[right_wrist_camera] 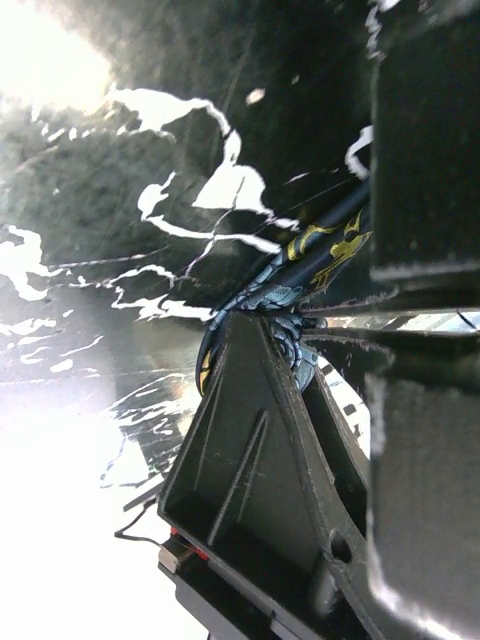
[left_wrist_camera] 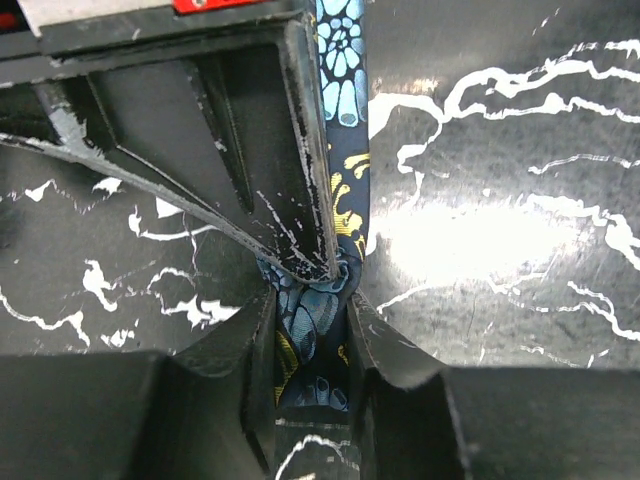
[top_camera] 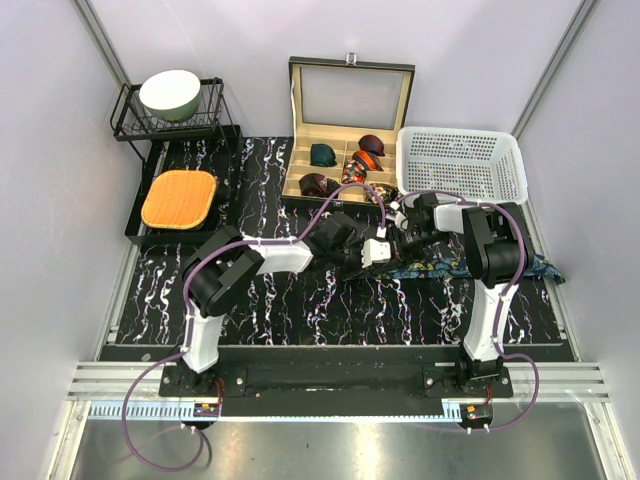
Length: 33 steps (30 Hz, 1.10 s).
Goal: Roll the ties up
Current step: Roll the tie at the center of the board.
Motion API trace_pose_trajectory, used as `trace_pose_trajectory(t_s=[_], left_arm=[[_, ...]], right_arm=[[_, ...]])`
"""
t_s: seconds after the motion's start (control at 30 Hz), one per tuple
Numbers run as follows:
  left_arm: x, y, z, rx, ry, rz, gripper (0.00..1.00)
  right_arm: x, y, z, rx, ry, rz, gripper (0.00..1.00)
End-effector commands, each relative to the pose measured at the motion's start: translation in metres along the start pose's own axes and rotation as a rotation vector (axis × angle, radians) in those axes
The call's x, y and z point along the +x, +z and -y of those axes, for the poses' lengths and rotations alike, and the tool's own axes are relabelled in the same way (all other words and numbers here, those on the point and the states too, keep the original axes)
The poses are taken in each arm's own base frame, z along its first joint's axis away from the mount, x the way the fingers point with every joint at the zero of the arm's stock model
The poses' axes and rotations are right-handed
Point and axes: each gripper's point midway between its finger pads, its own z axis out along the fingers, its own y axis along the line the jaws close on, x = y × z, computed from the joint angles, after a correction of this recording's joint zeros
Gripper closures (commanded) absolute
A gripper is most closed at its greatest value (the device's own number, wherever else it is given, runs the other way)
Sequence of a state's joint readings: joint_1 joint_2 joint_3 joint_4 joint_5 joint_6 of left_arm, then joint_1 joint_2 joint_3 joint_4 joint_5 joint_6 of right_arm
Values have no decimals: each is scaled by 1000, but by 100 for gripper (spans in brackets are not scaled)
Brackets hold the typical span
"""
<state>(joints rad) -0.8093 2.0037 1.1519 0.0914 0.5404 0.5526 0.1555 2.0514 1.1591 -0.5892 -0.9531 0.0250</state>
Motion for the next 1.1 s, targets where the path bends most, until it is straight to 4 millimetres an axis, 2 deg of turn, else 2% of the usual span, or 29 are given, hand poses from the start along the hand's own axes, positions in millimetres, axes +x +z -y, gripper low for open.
trace_pose_trajectory(t_s=[0.0, 0.07, 0.13, 0.2, 0.23, 0.3, 0.33, 0.37, 0.43, 0.47, 0.5, 0.6, 0.63, 0.67, 0.7, 0.73, 0.8, 0.9, 1.0, 1.07], left_arm=[[74, -23, 24, 11, -89, -302, 96], [75, -22, 26, 14, -94, -311, 96], [76, -20, 27, 19, -107, -321, 96], [76, -18, 31, 34, -133, -314, 96], [76, -17, 32, 43, -145, -307, 87], [71, -16, 33, 57, -185, -263, 82], [69, -16, 34, 68, -197, -243, 67], [69, -16, 37, 85, -213, -224, 58], [62, -12, 33, 70, -235, -174, 48], [56, -15, 32, 86, -246, -127, 34], [53, -13, 28, 57, -250, -65, 27], [41, -17, 20, 40, -257, 77, 18], [40, -17, 16, 27, -259, 98, 18], [39, -15, 18, 52, -259, 119, 23], [40, -13, 19, 65, -263, 115, 44], [36, -9, 10, 57, -257, 108, 59], [46, -2, 8, 50, -295, 71, 78], [49, -4, 11, 27, -253, 45, 85], [63, -9, 19, 17, -247, -11, 86], [73, -13, 24, 16, -239, -54, 86]], right_arm=[[-1, 3, 5, 0, 71, 0, 85], [-2, 2, 0, -23, 72, 9, 85], [-5, 3, 2, -17, 68, 17, 97], [-6, 4, 8, 13, 69, 18, 100], [-6, 4, 15, 51, 64, 22, 100], [-4, 5, 21, 77, 61, 12, 100], [-4, 5, 25, 96, 63, 7, 100], [-4, 6, 29, 111, 69, 5, 100], [-4, 7, 37, 150, 67, 4, 100], [-5, 8, 41, 163, 81, 1, 100], [-3, 8, 43, 171, 90, -4, 100], [-2, 7, 49, 207, 101, -7, 100], [-2, 7, 51, 216, 105, -7, 100], [-2, 8, 51, 221, 102, -11, 100], [0, 9, 51, 222, 106, -18, 100], [0, 9, 51, 216, 104, -21, 100], [-1, 8, 49, 215, 98, -18, 100], [0, 8, 43, 190, 105, -28, 100], [-6, 0, 25, 154, 67, -4, 100], [-12, -11, 5, 129, 50, 22, 94]])
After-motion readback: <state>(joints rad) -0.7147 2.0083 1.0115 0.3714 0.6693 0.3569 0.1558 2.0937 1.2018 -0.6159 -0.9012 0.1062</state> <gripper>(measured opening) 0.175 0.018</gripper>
